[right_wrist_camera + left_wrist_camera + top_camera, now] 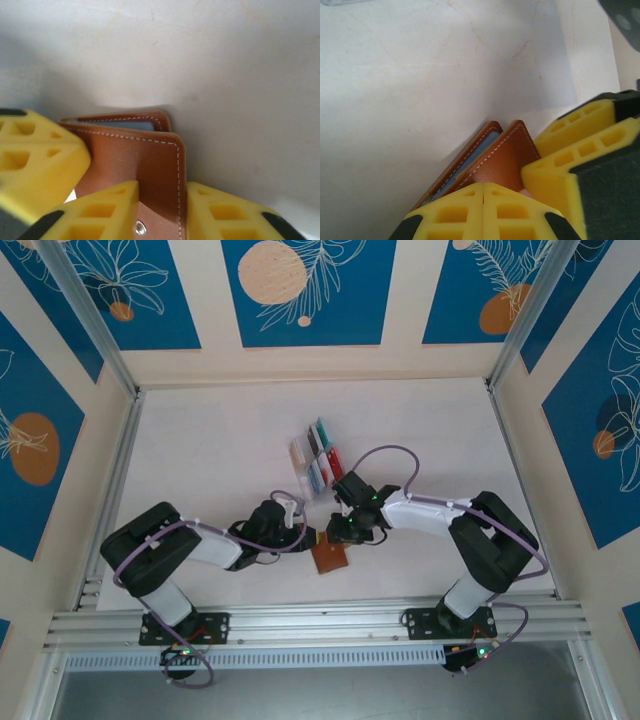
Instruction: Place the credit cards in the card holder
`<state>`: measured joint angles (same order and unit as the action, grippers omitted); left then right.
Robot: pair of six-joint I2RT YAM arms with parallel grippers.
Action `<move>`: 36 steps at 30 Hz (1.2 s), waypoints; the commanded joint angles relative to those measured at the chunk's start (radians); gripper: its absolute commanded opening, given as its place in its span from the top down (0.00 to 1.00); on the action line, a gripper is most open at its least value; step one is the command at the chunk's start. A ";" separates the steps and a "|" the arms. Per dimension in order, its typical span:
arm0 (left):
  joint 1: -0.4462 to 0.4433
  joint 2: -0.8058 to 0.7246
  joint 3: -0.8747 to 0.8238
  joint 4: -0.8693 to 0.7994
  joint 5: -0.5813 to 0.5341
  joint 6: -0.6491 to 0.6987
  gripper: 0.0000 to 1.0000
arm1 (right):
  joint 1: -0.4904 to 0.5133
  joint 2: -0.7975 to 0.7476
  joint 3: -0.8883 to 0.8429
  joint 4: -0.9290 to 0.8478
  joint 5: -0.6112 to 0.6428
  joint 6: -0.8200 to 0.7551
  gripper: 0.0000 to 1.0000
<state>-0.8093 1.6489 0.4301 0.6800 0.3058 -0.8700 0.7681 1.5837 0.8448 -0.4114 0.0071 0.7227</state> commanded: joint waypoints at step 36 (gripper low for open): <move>0.019 -0.134 0.042 -0.287 0.116 0.025 0.87 | 0.117 -0.098 0.226 -0.449 0.525 0.069 1.00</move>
<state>-0.7986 1.4864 0.4706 0.4023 0.3916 -0.8539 0.8478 1.4528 1.0042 -0.7723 0.4061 0.7483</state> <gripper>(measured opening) 0.151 0.064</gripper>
